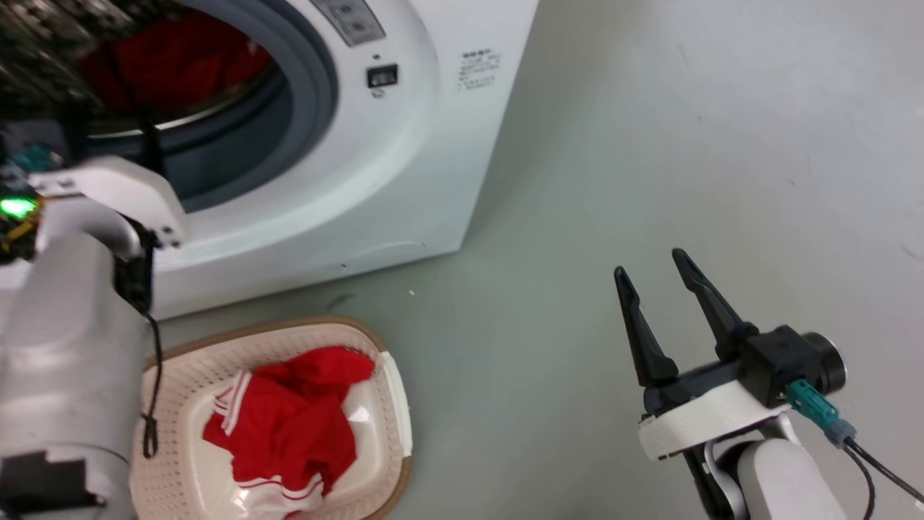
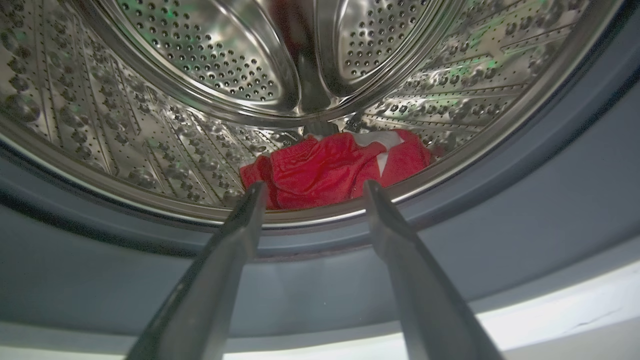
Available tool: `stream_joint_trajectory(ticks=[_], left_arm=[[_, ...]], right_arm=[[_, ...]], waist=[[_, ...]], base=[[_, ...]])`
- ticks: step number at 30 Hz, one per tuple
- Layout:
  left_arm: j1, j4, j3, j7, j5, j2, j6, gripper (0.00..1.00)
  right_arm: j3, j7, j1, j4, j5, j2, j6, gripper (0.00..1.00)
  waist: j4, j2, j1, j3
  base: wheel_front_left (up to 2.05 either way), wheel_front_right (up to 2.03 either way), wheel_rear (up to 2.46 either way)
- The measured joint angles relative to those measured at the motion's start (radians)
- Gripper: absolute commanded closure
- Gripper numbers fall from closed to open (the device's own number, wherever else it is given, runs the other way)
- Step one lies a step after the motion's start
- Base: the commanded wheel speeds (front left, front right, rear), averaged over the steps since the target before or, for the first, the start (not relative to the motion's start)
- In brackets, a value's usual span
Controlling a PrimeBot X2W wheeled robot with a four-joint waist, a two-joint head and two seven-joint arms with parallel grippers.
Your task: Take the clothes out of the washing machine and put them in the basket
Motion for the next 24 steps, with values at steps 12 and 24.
stream_joint_trajectory(ticks=[12,24], left_arm=[[-0.293,0.141,0.002,0.163,-0.012,0.153,-0.028,0.0],[-0.56,0.169,-0.01,0.433,-0.028,0.244,-0.038,0.0]], right_arm=[[0.075,-0.037,-0.078,0.044,0.08,0.0,0.0,0.0],[0.119,-0.042,-0.1,0.026,0.149,0.0,0.0,0.0]], waist=[[-0.123,0.0,0.0001,0.18],[-0.229,0.0,0.0,0.322]], base=[[0.0,0.0,0.0],[0.0,0.0,0.0]])
